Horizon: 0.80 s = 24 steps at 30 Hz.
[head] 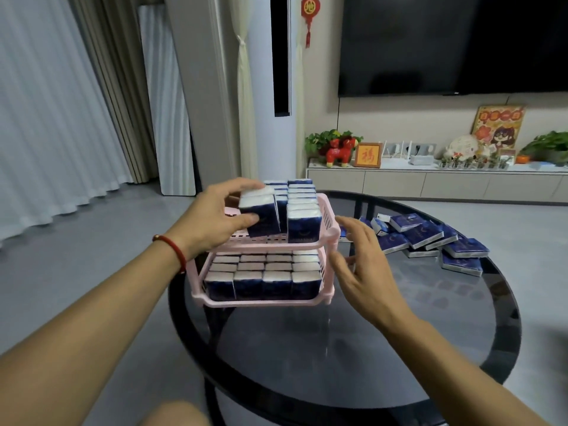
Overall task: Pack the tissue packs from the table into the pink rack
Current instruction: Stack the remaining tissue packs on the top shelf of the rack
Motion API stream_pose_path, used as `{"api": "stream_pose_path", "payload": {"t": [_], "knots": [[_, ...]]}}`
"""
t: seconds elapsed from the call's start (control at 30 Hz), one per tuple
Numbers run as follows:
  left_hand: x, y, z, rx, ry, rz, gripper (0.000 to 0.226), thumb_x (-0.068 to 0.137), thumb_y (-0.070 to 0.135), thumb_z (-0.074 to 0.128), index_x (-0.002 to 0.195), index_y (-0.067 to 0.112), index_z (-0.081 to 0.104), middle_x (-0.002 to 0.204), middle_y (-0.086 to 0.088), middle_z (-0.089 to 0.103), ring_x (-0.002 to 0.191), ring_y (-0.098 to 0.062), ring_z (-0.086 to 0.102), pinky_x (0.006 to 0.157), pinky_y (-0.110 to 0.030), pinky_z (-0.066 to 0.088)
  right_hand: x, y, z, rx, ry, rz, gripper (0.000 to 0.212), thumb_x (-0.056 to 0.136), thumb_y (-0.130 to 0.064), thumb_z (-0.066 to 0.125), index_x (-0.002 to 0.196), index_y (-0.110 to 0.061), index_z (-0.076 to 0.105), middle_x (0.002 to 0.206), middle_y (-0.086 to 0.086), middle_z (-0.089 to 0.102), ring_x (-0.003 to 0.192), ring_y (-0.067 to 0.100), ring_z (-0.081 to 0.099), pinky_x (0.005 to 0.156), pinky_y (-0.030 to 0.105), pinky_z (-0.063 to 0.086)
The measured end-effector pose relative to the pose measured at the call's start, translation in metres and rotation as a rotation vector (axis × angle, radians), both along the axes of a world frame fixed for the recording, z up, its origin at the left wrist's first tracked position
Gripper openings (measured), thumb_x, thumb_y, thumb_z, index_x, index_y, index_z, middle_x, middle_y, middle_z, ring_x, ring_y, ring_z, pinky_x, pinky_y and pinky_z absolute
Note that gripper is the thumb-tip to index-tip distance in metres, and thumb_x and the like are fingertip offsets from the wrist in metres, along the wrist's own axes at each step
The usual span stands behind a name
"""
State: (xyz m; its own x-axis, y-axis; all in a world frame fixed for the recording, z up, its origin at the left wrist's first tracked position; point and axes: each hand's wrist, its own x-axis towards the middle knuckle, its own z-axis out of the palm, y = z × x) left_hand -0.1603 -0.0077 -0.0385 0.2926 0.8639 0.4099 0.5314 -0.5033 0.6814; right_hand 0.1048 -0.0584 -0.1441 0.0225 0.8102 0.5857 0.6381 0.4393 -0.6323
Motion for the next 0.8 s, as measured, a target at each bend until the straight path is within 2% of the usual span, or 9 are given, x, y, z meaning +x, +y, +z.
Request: {"api": "stream_pose_path", "payload": {"t": [0.13,0.2,0.3,0.37,0.43,0.5,0.57,0.7,0.8], "knots": [[0.009,0.020,-0.019,-0.065,0.018,-0.005,0.051,0.090,0.005,0.074,0.132,0.033,0.064,0.136,0.005,0.049,0.107,-0.002,0.059,0.075,-0.009,0.053,-0.004,0.004,-0.006,-0.041,0.027,-0.024,0.057,0.101,-0.023,0.054,0.154,-0.028,0.032,0.151,-0.010,0.037,0.138,0.009,0.040,0.109,0.046,0.047],[0.012,0.028,-0.028,-0.070,0.012,-0.015,0.049,0.091,0.009,0.074,0.132,0.035,0.065,0.144,0.003,0.044,0.120,-0.012,0.060,0.083,-0.010,0.053,-0.006,0.005,-0.008,-0.066,0.035,-0.020,0.060,0.102,-0.023,0.055,0.155,-0.027,0.030,0.153,-0.011,0.036,0.140,0.008,0.038,0.111,0.046,0.045],[0.014,0.034,-0.032,-0.087,0.023,-0.015,0.052,0.092,0.015,0.075,0.136,0.039,0.062,0.147,0.005,0.045,0.130,-0.016,0.056,0.103,-0.028,0.052,-0.010,0.006,-0.011,-0.104,0.073,0.000,0.065,0.102,-0.025,0.056,0.157,-0.030,0.023,0.153,-0.014,0.040,0.137,0.007,0.044,0.108,0.045,0.048],[0.013,0.034,-0.032,-0.088,0.057,-0.009,0.063,0.089,0.017,0.077,0.143,0.041,0.055,0.147,0.006,0.047,0.128,-0.013,0.057,0.107,-0.031,0.050,-0.013,0.006,-0.012,-0.152,0.131,-0.001,0.071,0.102,-0.026,0.056,0.159,-0.033,0.014,0.144,-0.020,0.044,0.126,0.007,0.055,0.104,0.043,0.052],[0.012,0.033,-0.033,-0.072,0.123,-0.009,0.075,0.086,0.016,0.079,0.149,0.041,0.048,0.143,0.010,0.048,0.118,-0.005,0.059,0.097,-0.015,0.047,-0.015,0.006,-0.013,-0.177,0.143,-0.015,0.071,0.103,-0.025,0.056,0.157,-0.036,0.012,0.134,-0.022,0.048,0.115,0.010,0.062,0.098,0.041,0.055],[0.012,0.032,-0.033,-0.039,0.192,0.000,0.078,0.085,0.016,0.079,0.151,0.041,0.046,0.139,0.012,0.048,0.105,0.003,0.061,0.085,-0.006,0.044,-0.017,0.008,-0.015,-0.185,0.112,-0.043,0.069,0.103,-0.024,0.056,0.154,-0.040,0.014,0.124,-0.016,0.057,0.105,0.015,0.065,0.089,0.040,0.055],[0.014,0.032,-0.032,0.002,0.211,0.009,0.077,0.085,0.016,0.080,0.151,0.039,0.047,0.138,0.013,0.050,0.099,0.006,0.061,0.082,-0.008,0.046,-0.019,0.011,-0.016,-0.201,0.109,-0.071,0.067,0.103,-0.022,0.055,0.152,-0.043,0.015,0.112,-0.007,0.067,0.093,0.017,0.067,0.081,0.039,0.054],[0.019,0.030,-0.032,0.092,0.227,0.062,0.073,0.084,0.014,0.080,0.150,0.031,0.051,0.130,0.014,0.055,0.093,0.000,0.061,0.078,-0.002,0.042,-0.017,0.015,-0.016,-0.176,0.142,-0.069,0.057,0.106,-0.031,0.052,0.151,-0.046,0.020,0.086,-0.007,0.072,0.075,0.010,0.065,0.070,0.040,0.055],[0.023,0.030,-0.035,0.085,0.173,0.083,0.071,0.083,0.012,0.079,0.148,0.031,0.054,0.126,0.014,0.060,0.096,-0.006,0.064,0.075,0.004,0.040,-0.013,0.016,-0.014,-0.170,0.167,-0.036,0.052,0.105,-0.033,0.052,0.146,-0.048,0.024,0.083,0.005,0.072,0.077,0.024,0.068,0.071,0.048,0.057]]}}
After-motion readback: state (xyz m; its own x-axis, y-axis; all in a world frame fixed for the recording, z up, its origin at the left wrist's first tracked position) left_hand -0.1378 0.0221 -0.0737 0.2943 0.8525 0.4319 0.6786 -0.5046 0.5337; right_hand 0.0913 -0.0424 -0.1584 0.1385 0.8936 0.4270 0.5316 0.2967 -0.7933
